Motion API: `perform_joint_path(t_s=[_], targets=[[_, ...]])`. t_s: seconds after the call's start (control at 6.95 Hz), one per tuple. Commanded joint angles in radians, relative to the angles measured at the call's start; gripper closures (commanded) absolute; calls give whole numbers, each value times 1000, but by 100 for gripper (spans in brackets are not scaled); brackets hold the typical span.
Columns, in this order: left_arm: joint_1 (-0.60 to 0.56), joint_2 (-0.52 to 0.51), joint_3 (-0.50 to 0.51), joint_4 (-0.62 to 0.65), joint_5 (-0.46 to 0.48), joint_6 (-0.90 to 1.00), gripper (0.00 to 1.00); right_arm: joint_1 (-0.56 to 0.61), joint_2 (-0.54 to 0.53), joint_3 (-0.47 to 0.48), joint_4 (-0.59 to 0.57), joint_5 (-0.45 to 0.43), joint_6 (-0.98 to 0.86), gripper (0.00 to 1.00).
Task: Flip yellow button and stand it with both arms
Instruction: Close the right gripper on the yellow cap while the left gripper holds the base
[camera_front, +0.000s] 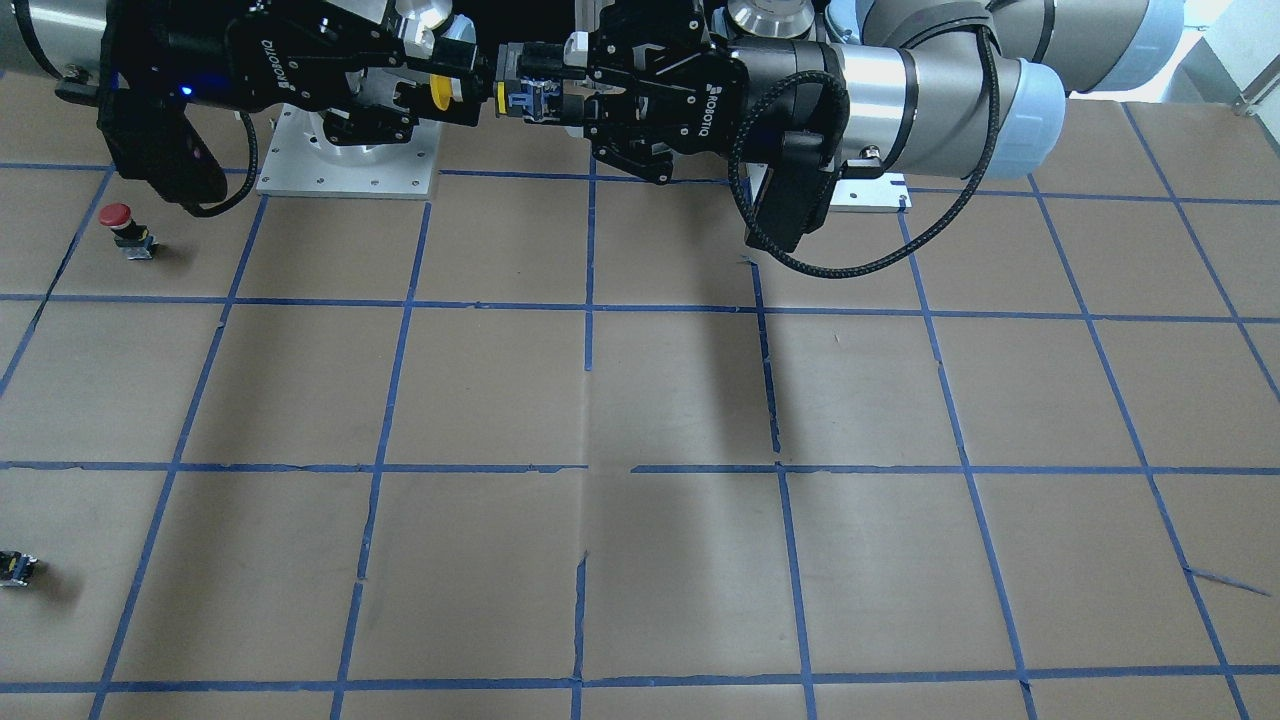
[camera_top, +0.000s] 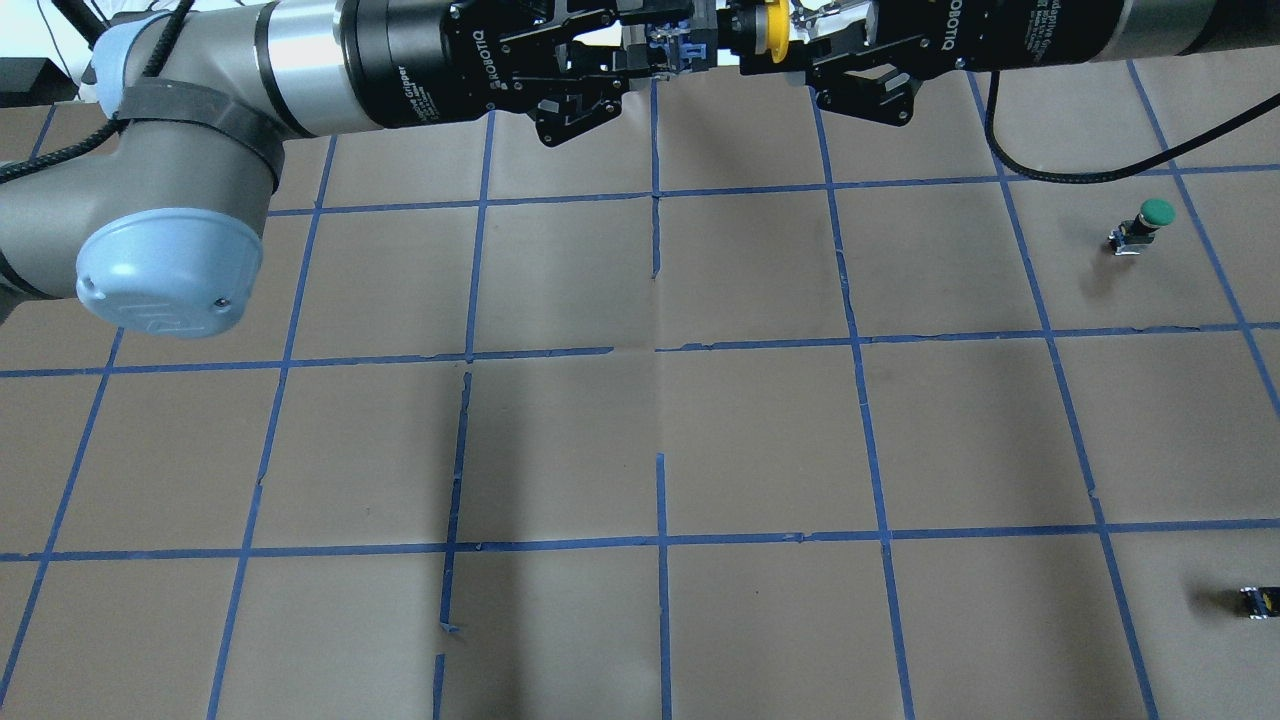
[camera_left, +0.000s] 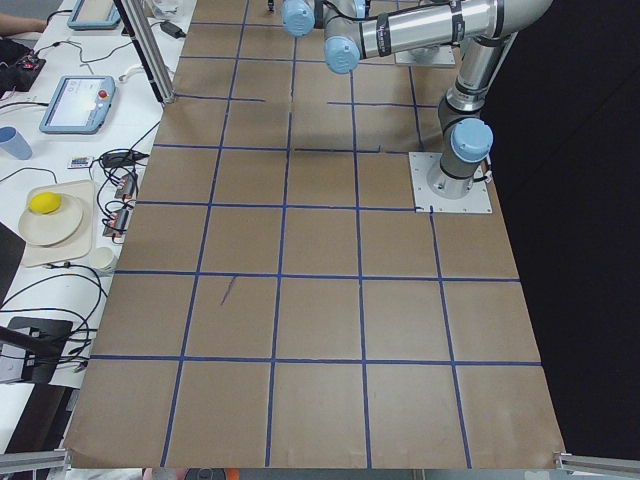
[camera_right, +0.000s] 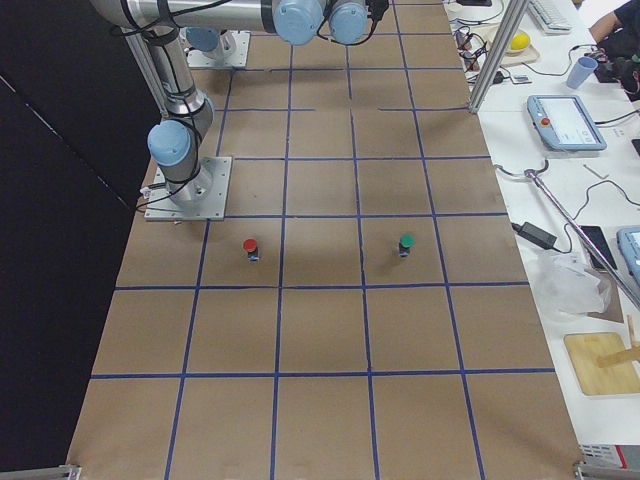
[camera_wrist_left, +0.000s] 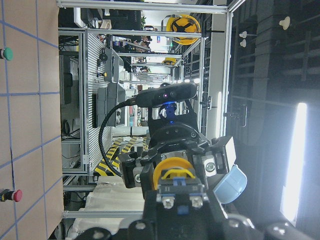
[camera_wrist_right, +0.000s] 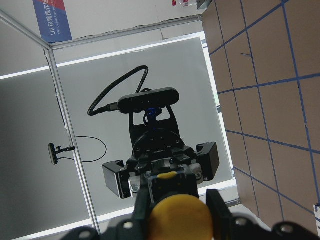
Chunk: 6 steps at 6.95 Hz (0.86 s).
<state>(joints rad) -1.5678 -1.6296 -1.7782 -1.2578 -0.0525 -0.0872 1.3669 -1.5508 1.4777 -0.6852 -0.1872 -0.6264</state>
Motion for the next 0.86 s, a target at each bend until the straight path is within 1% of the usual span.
perform_joint_path(t_s=[0.0,0.58,0.72], targets=[[-1,-1,0,0,2,-9,4,0,0,0,1,2,2,68],[6,11,2,0,14,-11,2,-2,6,-3,0,-3,5,67],[35,7,17,0,43,-9,1,-2,6,0,-8,-38,1,67]])
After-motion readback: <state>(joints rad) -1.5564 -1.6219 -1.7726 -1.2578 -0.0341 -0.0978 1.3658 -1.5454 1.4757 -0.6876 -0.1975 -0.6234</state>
